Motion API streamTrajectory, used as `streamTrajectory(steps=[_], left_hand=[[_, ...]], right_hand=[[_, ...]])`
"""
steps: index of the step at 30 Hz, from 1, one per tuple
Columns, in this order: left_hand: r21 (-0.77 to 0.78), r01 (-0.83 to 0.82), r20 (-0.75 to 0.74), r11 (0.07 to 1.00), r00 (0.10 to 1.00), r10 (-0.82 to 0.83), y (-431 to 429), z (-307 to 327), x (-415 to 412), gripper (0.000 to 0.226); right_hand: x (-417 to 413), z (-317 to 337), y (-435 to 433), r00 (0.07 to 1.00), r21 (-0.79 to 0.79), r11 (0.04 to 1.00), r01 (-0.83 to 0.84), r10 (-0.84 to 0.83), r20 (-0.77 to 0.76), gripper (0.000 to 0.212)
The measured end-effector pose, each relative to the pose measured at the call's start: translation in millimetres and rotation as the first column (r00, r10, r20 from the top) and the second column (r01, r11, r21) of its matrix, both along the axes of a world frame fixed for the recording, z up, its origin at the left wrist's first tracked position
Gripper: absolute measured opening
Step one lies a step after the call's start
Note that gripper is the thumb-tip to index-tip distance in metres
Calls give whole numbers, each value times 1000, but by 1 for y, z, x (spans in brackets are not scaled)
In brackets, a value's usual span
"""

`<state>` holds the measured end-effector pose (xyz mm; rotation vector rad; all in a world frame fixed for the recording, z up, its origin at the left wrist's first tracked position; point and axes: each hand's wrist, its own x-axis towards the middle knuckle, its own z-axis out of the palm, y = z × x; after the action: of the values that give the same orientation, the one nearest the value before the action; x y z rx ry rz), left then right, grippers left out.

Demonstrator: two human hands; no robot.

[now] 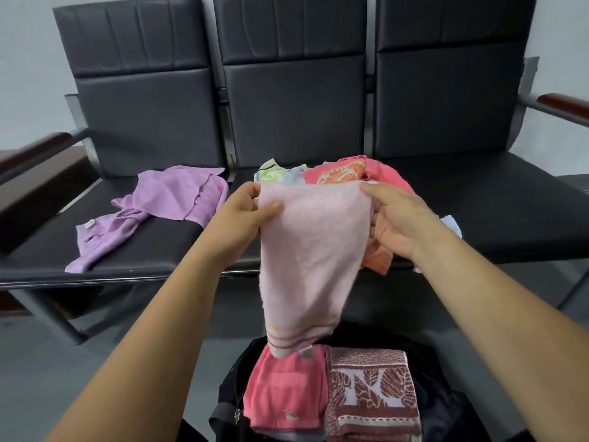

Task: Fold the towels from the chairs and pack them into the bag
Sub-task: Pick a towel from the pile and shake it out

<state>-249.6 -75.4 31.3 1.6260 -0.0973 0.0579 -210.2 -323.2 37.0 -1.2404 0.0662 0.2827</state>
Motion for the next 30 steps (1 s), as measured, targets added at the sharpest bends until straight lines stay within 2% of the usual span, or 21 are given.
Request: streamTrajectory(steps=[1, 3, 5, 6, 8, 10, 14, 16, 19, 22, 24, 27, 30], left_hand=[[54, -14, 1, 998, 1000, 14, 0, -1, 0, 19], [63, -29, 14, 998, 1000, 28, -2, 0, -1, 15], [-22, -44, 22, 999, 999, 45, -7, 4, -1, 16], [-78, -57, 24, 995, 998, 59, -8, 6, -1, 16], [-167, -102, 24, 981, 994, 107, -9, 8, 0, 16], [-182, -149, 23, 972, 988, 156, -7, 10, 0, 15], [-14, -236, 106, 972, 966, 236, -2, 7, 2, 14], [74, -271, 150, 960, 954, 258, -2, 8, 2, 22], [55, -273, 119, 961, 957, 265, -2, 11, 2, 30], [-75, -205, 70, 976, 975, 210, -3, 12, 1, 19], [-141, -126, 78, 982, 987, 138, -2, 13, -1, 22], [-45, -133, 117, 990, 984, 137, 3, 12, -1, 24], [105, -229, 168, 968, 963, 210, -1, 11, -3, 19]], right_hand=[[0, 0, 1, 1000, 33, 999, 9, -8, -10, 29], [-2, 3, 2, 999, 164, 987, 1, 6, -37, 28], [-4, 8, 4, 998, 301, 953, -40, 55, -41, 30], [-5, 10, 5, 996, 319, 945, -68, 81, -29, 31], [-5, 10, 6, 992, 202, 972, -123, 125, 3, 35], [-4, 9, 5, 993, 40, 993, -112, 111, 24, 32], [-3, 8, 1, 982, -187, 982, -8, 43, 184, 21], [-2, 8, 3, 966, -241, 969, 47, 17, 256, 19], [0, 7, 5, 969, -181, 981, 70, -24, 246, 21], [-1, 11, 7, 993, 82, 997, 16, -26, 117, 24], [0, 13, 5, 997, 205, 978, -43, 31, 64, 25], [2, 14, 0, 997, 129, 990, -52, 43, 65, 30], [0, 14, -6, 988, -55, 995, 78, -70, 138, 16]])
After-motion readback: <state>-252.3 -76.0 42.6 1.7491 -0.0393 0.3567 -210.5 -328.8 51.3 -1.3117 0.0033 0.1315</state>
